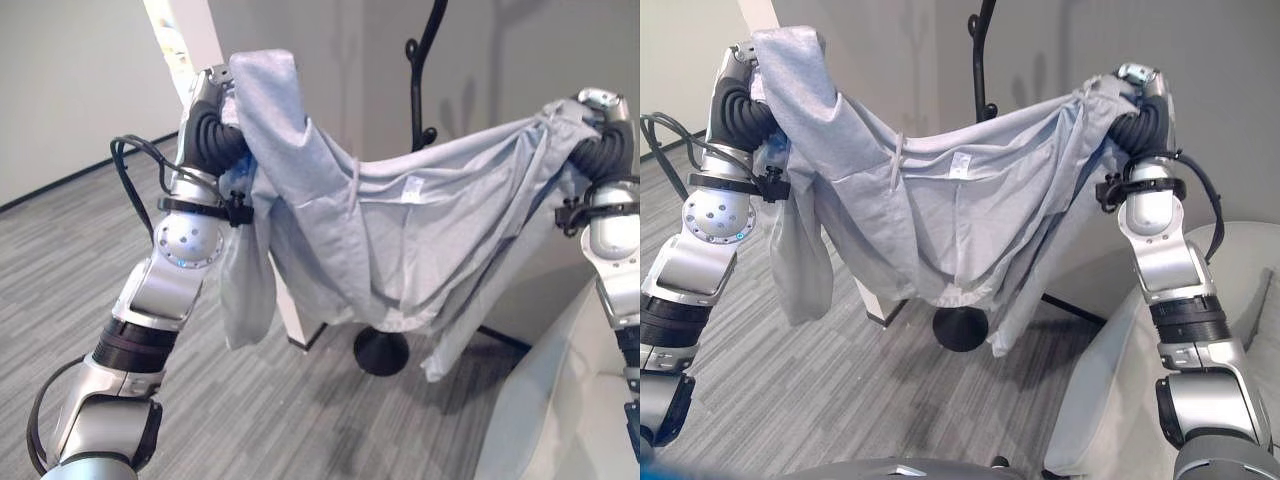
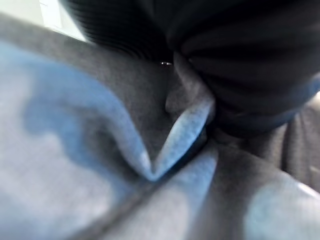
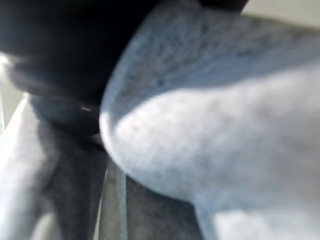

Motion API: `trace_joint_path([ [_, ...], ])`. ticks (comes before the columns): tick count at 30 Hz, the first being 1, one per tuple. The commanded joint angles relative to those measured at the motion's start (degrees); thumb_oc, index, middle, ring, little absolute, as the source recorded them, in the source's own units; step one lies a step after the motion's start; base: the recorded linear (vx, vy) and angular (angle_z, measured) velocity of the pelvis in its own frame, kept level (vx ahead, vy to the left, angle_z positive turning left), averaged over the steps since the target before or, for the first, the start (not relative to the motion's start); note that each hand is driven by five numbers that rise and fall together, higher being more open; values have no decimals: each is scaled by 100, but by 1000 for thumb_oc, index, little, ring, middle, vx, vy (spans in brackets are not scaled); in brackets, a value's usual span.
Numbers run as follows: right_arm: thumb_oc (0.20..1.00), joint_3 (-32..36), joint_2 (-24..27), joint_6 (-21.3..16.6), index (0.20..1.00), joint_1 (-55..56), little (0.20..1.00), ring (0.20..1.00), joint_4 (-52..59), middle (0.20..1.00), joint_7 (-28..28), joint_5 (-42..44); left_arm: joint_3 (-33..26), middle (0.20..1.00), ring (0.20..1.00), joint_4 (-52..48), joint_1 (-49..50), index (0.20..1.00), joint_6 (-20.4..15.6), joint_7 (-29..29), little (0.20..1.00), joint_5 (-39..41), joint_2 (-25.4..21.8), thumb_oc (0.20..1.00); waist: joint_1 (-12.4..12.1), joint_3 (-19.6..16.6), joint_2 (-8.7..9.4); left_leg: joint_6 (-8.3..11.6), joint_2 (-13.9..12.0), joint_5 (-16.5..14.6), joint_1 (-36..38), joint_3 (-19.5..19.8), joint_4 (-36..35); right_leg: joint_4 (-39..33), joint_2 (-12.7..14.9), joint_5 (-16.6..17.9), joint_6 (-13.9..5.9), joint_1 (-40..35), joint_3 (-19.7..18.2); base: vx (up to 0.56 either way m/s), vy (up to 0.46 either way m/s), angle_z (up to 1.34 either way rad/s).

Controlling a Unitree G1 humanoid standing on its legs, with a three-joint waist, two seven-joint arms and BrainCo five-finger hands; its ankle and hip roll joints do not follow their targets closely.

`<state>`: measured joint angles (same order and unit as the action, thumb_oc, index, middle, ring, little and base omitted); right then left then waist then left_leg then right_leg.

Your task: Hang the clothes on the sofa on the clothes rack.

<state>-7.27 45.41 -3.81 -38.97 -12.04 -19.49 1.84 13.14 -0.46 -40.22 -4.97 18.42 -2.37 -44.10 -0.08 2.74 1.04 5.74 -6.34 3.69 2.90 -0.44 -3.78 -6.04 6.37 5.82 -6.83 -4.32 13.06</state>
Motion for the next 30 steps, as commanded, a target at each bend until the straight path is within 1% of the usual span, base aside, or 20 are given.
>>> trace_joint_path([
  [1,200,-387,541,-267,200,-1331,200,200,-362,200,-296,445,507,200,200,591,-1271,200,-239,382,200,274,-271,200,-87,236,163,321,23,-455,-335,676,823,104,-226,-749,-201,-128,-108,-32,-59,3],
  [2,200,-497,585,-231,200,-1491,200,200,-494,200,-304,496,593,200,200,734,-1410,200,-224,438,200,299,-236,200,-88,299,181,287,100,-424,-525,717,854,104,-206,-748,-224,-139,-85,-9,-59,14],
  [4,200,-674,638,-205,200,-1669,200,200,-636,200,-305,499,754,200,200,963,-1573,200,-186,479,200,272,-229,200,-96,299,180,220,261,-323,-772,667,638,104,-233,-730,-262,-146,-92,69,23,23],
  [6,200,-871,692,-222,200,-1930,200,200,-892,200,-349,539,955,200,200,1195,-1794,200,-188,502,200,283,-228,200,-137,310,174,163,513,-215,-1136,462,336,104,-243,-759,-284,-138,-119,67,51,19],
  [7,200,-898,696,-234,200,-1977,200,200,-929,200,-351,549,966,200,200,1223,-1827,200,-198,507,200,289,-227,200,-148,302,182,154,524,-207,-1149,444,323,104,-228,-762,-290,-113,-134,100,89,0],
  [8,200,-957,666,-212,200,-2058,200,200,-1027,200,-370,525,1017,200,200,1322,-1878,200,-193,490,200,287,-250,200,-196,325,134,122,713,-117,-1407,343,42,104,-293,-851,-281,-170,-236,140,105,-15],
  [9,200,-1023,588,-176,200,-2045,200,200,-1055,200,-366,460,1025,200,200,1325,-1901,200,-177,490,200,283,-230,200,-222,255,96,91,706,-144,-1313,390,-94,104,-324,-883,-285,-178,-318,224,152,-8],
  [10,200,-1013,554,-158,200,-2055,200,200,-1104,200,-362,415,1058,200,200,1364,-1890,200,-157,495,200,252,-170,200,-243,205,44,87,690,-51,-1218,469,-98,104,-363,-932,-284,-198,-391,143,83,-35],
  [11,200,-1013,556,-159,200,-2052,200,200,-1107,200,-362,412,1064,200,200,1370,-1893,200,-158,498,200,249,-162,200,-246,207,40,89,686,-51,-1210,472,-104,104,-367,-933,-282,-205,-389,156,99,-71],
  [14,200,-1070,466,-81,200,-2135,200,200,-1175,200,-375,373,1253,200,200,1587,-1988,200,-135,503,200,199,-87,200,-217,98,42,77,684,121,-1020,495,-70,104,-260,-1010,-333,-325,-410,243,163,-33],
  [17,200,-1064,352,20,200,-2100,200,200,-1165,200,-333,268,1308,200,200,1688,-2020,200,-101,464,200,167,-184,200,-259,-82,120,-104,774,-28,-746,330,-44,215,45,-1016,-463,-454,-489,336,216,-14],
  [18,200,-1053,346,23,200,-2089,200,200,-1156,200,-333,263,1309,200,200,1680,-2016,200,-99,463,200,167,-191,200,-274,-75,122,-122,777,9,-772,306,-24,242,53,-990,-474,-419,-507,223,158,-20],
  [20,200,-1030,330,62,200,-2041,200,200,-1162,200,-315,243,1293,200,200,1629,-1985,200,-99,457,200,185,-234,200,-308,-109,152,-193,825,-145,-662,241,9,488,212,-1018,-542,-415,-519,152,115,-10],
  [21,200,-1028,327,63,200,-2038,200,200,-1160,200,-314,241,1291,200,200,1623,-1980,200,-96,456,200,186,-237,200,-319,-108,159,-200,832,-159,-665,225,26,519,224,-1037,-550,-400,-536,170,184,-7],
  [23,200,-1005,342,130,200,-2005,200,200,-1232,200,-258,188,1254,200,200,1565,-1961,200,-79,449,200,178,-311,200,-355,-122,143,-312,893,-317,-542,196,120,1138,365,-1014,-601,-254,-545,148,164,-9],
  [24,200,-1004,343,133,200,-2004,200,200,-1230,200,-256,187,1252,200,200,1560,-1960,200,-75,447,200,178,-312,200,-365,-118,146,-317,896,-322,-541,185,125,1195,373,-1043,-605,-225,-562,86,122,-19],
  [25,200,-988,333,145,200,-2024,200,200,-1235,200,-251,165,1242,200,200,1546,-1962,200,-81,450,200,184,-313,200,-337,-83,128,-371,931,-379,-477,186,153,1476,422,-872,-620,-134,-579,48,115,-17],
  [27,200,-999,333,154,200,-2070,200,200,-1280,200,-255,195,1238,200,200,1551,-1977,200,-73,457,200,194,-338,200,-307,7,69,-449,938,-406,-381,200,184,2085,460,-691,-582,131,-639,37,130,-20],
  [29,200,-893,284,132,200,-1987,200,200,-1290,200,-270,282,1191,200,200,1555,-1968,200,-64,476,200,217,-338,200,-268,92,-29,-489,879,-482,-241,262,213,2620,469,-632,-518,383,-682,71,77,-27],
  [30,200,-839,299,134,200,-1932,200,200,-1294,200,-274,286,1129,200,200,1515,-1920,200,-68,472,200,216,-368,200,-276,68,-39,-476,864,-521,-169,285,184,2539,499,-685,-500,427,-679,133,-2,-24],
])
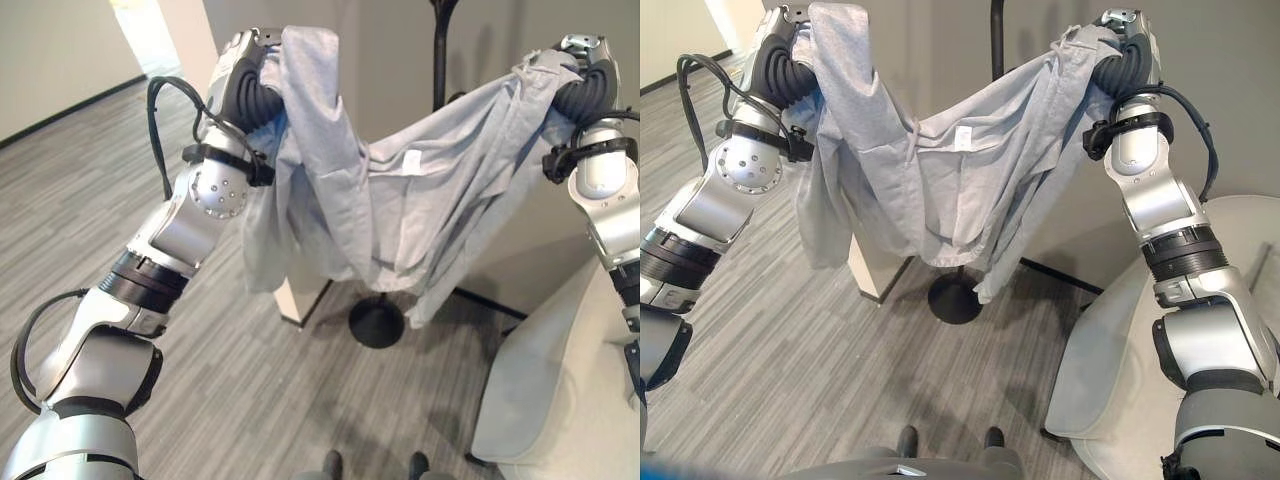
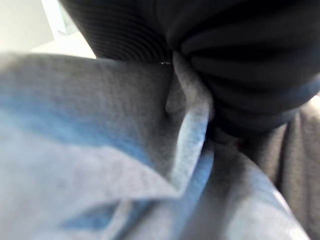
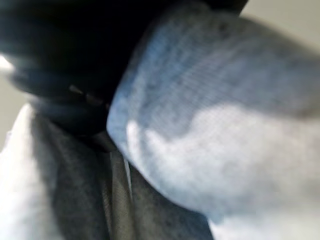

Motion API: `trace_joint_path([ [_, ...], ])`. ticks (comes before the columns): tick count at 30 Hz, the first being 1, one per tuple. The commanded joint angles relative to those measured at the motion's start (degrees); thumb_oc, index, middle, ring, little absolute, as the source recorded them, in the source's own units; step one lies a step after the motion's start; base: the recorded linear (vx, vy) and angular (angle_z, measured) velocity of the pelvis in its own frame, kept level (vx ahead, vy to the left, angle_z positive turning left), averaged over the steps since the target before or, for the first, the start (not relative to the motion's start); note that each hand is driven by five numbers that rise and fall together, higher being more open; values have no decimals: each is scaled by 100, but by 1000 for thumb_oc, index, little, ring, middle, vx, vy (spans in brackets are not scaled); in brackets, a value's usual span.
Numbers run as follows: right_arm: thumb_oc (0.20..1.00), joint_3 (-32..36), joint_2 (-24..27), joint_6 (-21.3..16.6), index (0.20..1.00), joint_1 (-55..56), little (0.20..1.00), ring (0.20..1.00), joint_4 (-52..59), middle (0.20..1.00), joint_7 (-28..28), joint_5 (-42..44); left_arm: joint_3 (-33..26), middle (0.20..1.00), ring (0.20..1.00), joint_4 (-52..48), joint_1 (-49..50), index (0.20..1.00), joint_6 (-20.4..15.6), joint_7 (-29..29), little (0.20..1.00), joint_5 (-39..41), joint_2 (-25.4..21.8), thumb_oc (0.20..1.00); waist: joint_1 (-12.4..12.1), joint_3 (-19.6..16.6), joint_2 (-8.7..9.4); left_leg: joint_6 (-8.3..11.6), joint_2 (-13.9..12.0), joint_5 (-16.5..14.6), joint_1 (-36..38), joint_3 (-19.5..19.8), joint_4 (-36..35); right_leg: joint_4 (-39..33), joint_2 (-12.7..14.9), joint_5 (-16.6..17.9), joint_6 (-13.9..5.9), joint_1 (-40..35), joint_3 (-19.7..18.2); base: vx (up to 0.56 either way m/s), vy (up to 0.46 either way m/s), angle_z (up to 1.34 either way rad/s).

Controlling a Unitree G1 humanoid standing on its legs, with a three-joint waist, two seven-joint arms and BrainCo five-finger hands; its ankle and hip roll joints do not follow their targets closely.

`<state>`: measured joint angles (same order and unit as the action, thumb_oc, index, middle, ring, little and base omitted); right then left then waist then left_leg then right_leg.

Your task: Hang the clothes on the sofa on the clothes rack.

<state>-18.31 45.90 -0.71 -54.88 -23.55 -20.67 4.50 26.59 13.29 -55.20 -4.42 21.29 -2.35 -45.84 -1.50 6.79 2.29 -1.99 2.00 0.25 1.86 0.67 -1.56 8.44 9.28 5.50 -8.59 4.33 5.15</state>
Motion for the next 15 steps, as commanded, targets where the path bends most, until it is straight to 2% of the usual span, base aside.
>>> trace_joint_path([
  [1,200,293,265,-165,200,-317,200,200,-163,200,-161,21,-268,200,200,93,-397,200,-131,199,200,215,-217,200,-132,-354,-180,318,-1,-196,5,189,-79,896,244,-708,-320,-411,126,121,-60,-8],
  [3,200,290,332,-144,200,-379,200,200,-237,200,-193,28,-290,200,200,70,-406,200,-150,217,200,245,-258,200,-117,-359,-206,353,-42,-233,83,204,-148,433,301,-687,-350,-352,116,93,-90,6],
  [7,200,240,443,-105,200,-493,200,200,-382,200,-246,40,-309,200,200,185,-496,200,-158,367,200,290,-297,200,10,-231,-218,453,-111,-355,408,317,-306,-792,294,-166,-571,205,-94,122,-123,-7],
  [10,200,256,623,-88,200,-445,200,200,-414,200,-266,10,-352,200,200,152,-488,200,-159,434,200,222,-363,200,59,-210,-198,532,-171,-404,517,391,-337,-1059,155,-48,-639,290,-263,106,-138,22],
  [12,200,272,795,-86,200,-484,200,200,-622,200,-288,127,-300,200,200,269,-610,200,-199,522,200,218,-359,200,102,-232,-50,635,-148,-404,509,534,-338,-1278,158,125,-641,113,-347,129,-245,66],
  [15,200,163,1074,-99,200,-547,200,200,-783,200,-272,171,-244,200,200,527,-725,200,-201,621,200,168,-350,200,134,-388,47,789,-370,-413,521,730,-344,-1344,92,149,-641,-83,-223,150,-338,89],
])
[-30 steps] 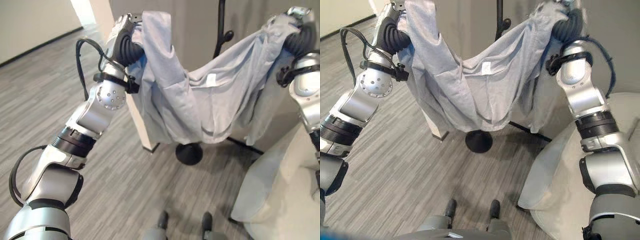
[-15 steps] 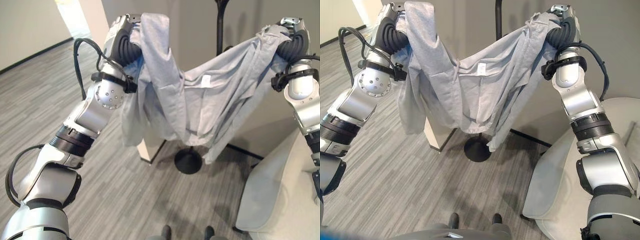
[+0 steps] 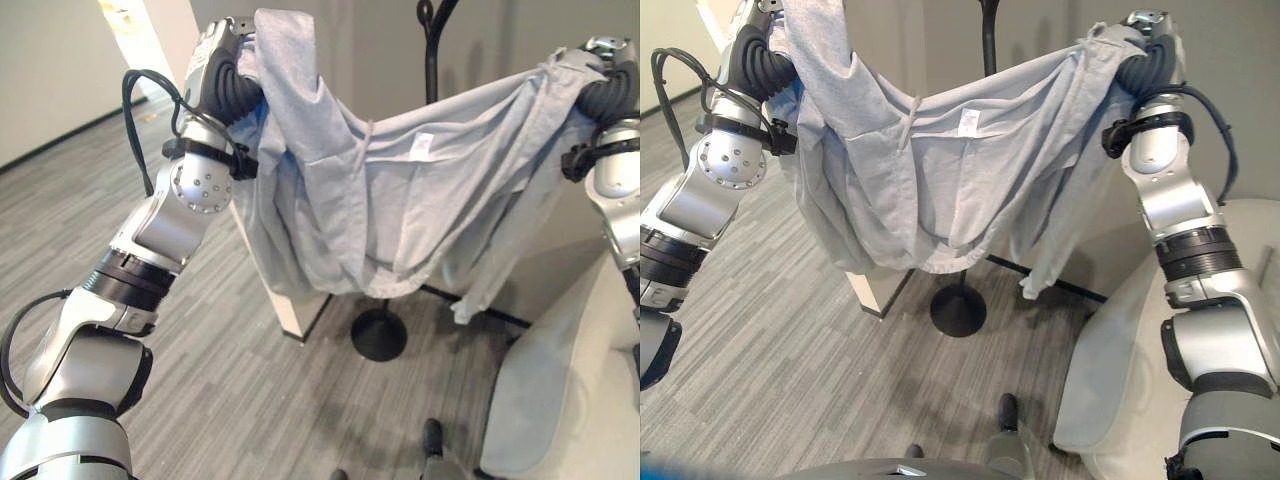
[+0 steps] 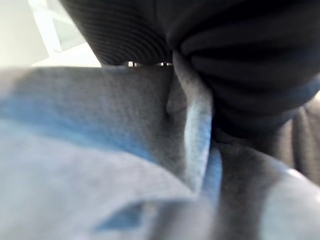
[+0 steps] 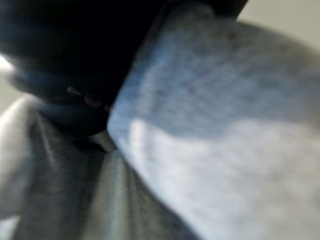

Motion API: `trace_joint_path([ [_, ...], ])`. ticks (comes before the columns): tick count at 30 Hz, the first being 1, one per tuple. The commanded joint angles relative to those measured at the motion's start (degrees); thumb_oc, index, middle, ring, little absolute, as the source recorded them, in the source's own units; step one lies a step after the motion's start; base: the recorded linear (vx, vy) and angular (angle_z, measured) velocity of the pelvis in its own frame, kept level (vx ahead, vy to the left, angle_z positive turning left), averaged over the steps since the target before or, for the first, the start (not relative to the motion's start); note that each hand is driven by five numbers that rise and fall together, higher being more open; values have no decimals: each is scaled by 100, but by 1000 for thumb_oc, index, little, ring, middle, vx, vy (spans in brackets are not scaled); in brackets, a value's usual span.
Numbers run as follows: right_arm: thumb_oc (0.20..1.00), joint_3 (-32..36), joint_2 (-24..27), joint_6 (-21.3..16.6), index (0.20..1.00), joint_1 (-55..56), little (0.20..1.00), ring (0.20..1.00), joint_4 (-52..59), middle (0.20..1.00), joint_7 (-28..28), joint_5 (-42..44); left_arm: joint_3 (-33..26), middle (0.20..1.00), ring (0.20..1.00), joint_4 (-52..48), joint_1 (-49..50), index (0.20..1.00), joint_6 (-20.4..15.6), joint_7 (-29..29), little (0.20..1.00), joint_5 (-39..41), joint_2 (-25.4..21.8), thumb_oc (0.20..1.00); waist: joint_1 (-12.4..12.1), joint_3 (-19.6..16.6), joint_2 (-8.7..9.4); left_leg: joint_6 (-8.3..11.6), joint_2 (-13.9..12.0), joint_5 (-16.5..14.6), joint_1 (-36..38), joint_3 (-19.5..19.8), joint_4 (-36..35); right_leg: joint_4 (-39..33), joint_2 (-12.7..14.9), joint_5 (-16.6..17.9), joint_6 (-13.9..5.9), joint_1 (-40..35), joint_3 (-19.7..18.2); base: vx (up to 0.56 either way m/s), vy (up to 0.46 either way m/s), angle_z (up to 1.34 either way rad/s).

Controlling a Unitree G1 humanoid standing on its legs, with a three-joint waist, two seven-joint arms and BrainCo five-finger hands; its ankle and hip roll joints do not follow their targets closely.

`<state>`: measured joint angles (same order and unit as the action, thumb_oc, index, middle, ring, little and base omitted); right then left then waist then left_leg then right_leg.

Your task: Hang the clothes on the sofa on the clothes rack.

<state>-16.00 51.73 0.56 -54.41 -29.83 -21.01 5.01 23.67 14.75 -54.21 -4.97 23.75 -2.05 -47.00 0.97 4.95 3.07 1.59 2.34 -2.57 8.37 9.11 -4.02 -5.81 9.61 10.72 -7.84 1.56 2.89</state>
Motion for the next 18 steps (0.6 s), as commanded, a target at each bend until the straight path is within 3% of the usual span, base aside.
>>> trace_joint_path([
  [1,200,-309,662,-245,200,-820,200,200,-313,200,-220,141,180,200,200,664,-985,200,-155,403,200,218,-187,200,-102,-298,-10,527,-552,-62,-220,-20,-98,81,-38,-497,-687,88,159,92,-303,41],
  [7,200,-899,1006,-344,200,-1390,200,200,-703,200,-196,325,542,200,200,1295,-1323,200,-147,432,200,254,-273,200,-8,-384,-118,896,-1038,145,-465,130,-98,81,-409,-922,-466,-161,654,82,-276,41],
  [12,200,-1011,909,-378,200,-1536,200,200,-910,200,-204,415,481,200,200,1235,-1135,200,-138,426,200,300,-166,200,-39,-358,-144,1042,-1230,342,-493,231,-98,81,-652,-1158,-293,-370,828,75,-201,27],
  [15,200,-1109,875,-362,200,-1632,200,200,-979,200,-198,472,465,200,200,1247,-1053,200,-114,448,200,350,-138,200,-68,-222,-62,1029,-1188,430,-622,284,183,81,-643,-1227,-252,-479,835,38,-138,14],
  [16,200,-1126,909,-336,200,-1619,200,200,-982,200,-161,497,454,200,200,1259,-1008,200,-84,430,200,369,-73,200,-60,-160,-16,902,-1148,501,-824,34,209,81,-625,-1251,-234,-552,911,6,-73,10],
  [17,200,-1133,912,-337,200,-1627,200,200,-987,200,-159,501,454,200,200,1262,-1012,200,-85,431,200,369,-70,200,-59,-165,-10,894,-1133,504,-836,33,216,81,-612,-1251,-239,-544,912,1,-63,30],
  [18,200,-1239,954,-325,200,-1657,200,200,-1121,200,-138,487,501,200,200,1307,-1038,200,-72,401,200,347,-36,200,-84,-150,-9,761,-906,520,-1008,-200,123,81,-613,-1205,-241,-536,935,9,-10,32],
])
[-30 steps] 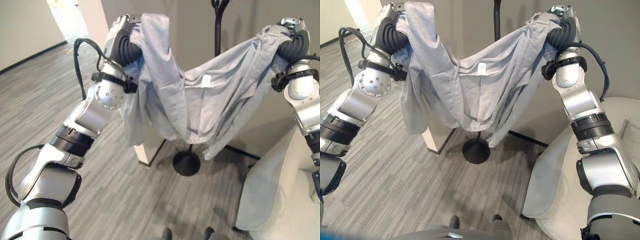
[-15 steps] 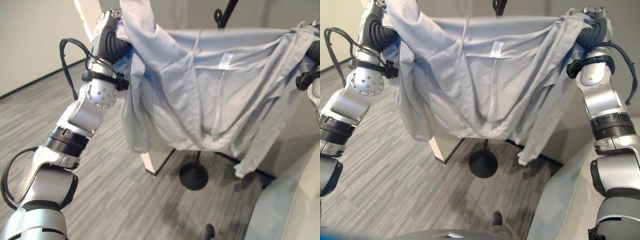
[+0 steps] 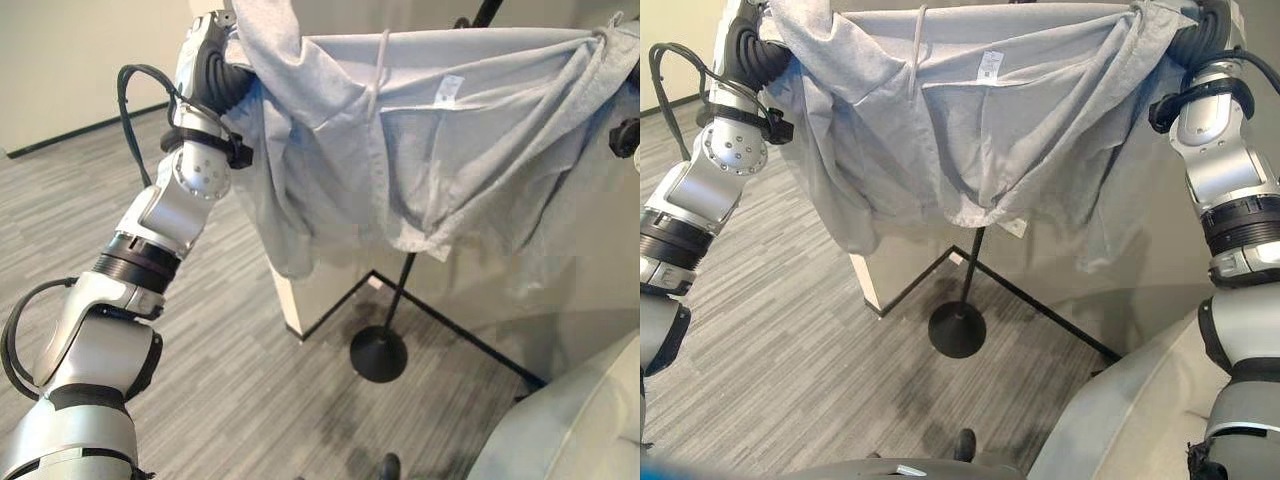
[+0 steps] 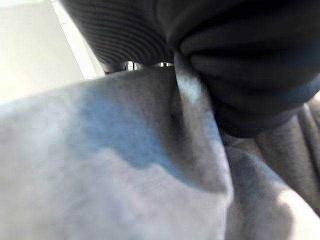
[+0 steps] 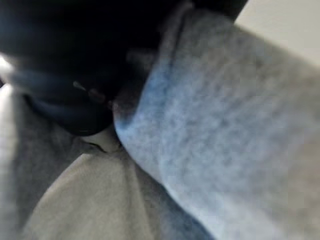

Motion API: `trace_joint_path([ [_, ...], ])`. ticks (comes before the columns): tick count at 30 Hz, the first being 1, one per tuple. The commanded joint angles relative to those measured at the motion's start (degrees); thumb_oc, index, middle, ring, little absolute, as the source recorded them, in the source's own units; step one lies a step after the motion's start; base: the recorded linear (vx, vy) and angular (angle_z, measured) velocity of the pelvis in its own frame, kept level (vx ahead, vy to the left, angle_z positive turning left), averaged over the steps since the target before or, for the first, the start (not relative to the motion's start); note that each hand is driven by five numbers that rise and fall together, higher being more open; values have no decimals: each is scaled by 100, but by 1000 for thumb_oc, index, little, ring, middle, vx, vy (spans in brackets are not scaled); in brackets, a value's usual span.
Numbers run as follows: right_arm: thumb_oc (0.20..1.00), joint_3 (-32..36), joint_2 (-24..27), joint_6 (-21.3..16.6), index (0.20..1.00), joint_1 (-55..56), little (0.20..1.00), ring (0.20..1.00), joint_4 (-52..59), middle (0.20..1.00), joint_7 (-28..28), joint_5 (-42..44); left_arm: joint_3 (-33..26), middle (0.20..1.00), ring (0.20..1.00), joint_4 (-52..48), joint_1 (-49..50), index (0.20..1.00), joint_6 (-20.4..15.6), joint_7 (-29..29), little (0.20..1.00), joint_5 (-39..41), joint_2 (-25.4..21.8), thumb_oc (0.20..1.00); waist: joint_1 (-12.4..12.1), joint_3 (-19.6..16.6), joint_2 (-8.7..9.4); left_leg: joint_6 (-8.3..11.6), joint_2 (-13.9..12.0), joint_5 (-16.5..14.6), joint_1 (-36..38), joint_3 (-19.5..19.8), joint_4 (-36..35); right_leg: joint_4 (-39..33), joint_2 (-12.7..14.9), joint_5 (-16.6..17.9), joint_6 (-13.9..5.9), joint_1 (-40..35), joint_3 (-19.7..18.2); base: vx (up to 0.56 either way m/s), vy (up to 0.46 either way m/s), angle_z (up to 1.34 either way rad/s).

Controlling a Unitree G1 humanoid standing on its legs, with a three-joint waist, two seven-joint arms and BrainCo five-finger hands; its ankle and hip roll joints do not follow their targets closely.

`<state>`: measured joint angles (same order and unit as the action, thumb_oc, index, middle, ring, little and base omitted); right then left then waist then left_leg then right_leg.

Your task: Hang the clothes on the sofa on the clothes rack.

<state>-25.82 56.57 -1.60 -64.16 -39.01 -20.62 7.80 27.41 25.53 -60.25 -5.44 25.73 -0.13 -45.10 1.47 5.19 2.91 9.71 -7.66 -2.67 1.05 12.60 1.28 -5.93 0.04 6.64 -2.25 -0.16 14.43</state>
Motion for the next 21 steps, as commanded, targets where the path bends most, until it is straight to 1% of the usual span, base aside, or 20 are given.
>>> trace_joint_path([
  [1,200,-321,432,-87,200,-680,200,200,-303,200,-117,157,148,200,200,289,-451,200,-21,182,200,156,-216,200,-133,-188,-19,-54,166,503,-258,-591,-487,93,325,-797,-795,-358,-248,23,-11,34],
  [3,200,-355,349,-87,200,-715,200,200,-407,200,-95,160,249,200,200,383,-455,200,-18,158,200,122,-98,200,-109,-228,-46,-80,226,502,-208,-636,-549,93,318,-790,-811,-353,-257,56,27,12],
  [5,200,-401,170,-41,200,-648,200,200,-555,200,-18,119,372,200,200,523,-476,200,20,79,200,120,-27,200,-75,-282,-59,-105,259,492,-103,-831,-590,93,347,-774,-826,-339,-263,77,47,5],
  [6,200,-400,170,-41,200,-647,200,200,-555,200,-18,119,372,200,200,523,-476,200,20,79,200,120,-28,200,-77,-282,-59,-105,259,491,-102,-834,-590,93,347,-774,-826,-339,-265,64,54,-5],
  [7,200,-469,22,-8,200,-611,200,200,-598,200,34,14,443,200,200,616,-495,200,33,51,200,142,52,200,-61,-315,-77,-120,283,468,-37,-908,-628,93,376,-767,-836,-337,-269,47,53,-15],
  [11,200,-645,-175,38,200,-655,200,200,-732,200,132,-95,582,200,200,747,-609,200,42,24,200,165,180,200,-44,-325,-120,-137,308,434,-3,-1009,-628,93,424,-736,-874,-311,-296,21,52,-20],
  [14,200,-792,-414,54,200,-678,200,200,-766,200,185,-187,743,200,200,899,-722,200,55,8,200,146,293,200,-11,-300,-187,-158,311,400,21,-1105,-628,93,475,-677,-931,-222,-341,3,48,-11],
  [15,200,-792,-414,54,200,-678,200,200,-766,200,185,-187,743,200,200,900,-722,200,55,8,200,147,293,200,-12,-301,-187,-158,311,399,21,-1106,-628,93,475,-677,-931,-221,-342,-12,35,-5],
  [21,200,-1094,-731,91,200,-913,200,200,-1003,200,192,-331,1241,200,200,1502,-1256,200,96,25,200,75,479,200,101,-192,-299,-171,336,439,-107,-1256,-628,93,546,-593,-1001,21,-406,-22,29,-11],
])
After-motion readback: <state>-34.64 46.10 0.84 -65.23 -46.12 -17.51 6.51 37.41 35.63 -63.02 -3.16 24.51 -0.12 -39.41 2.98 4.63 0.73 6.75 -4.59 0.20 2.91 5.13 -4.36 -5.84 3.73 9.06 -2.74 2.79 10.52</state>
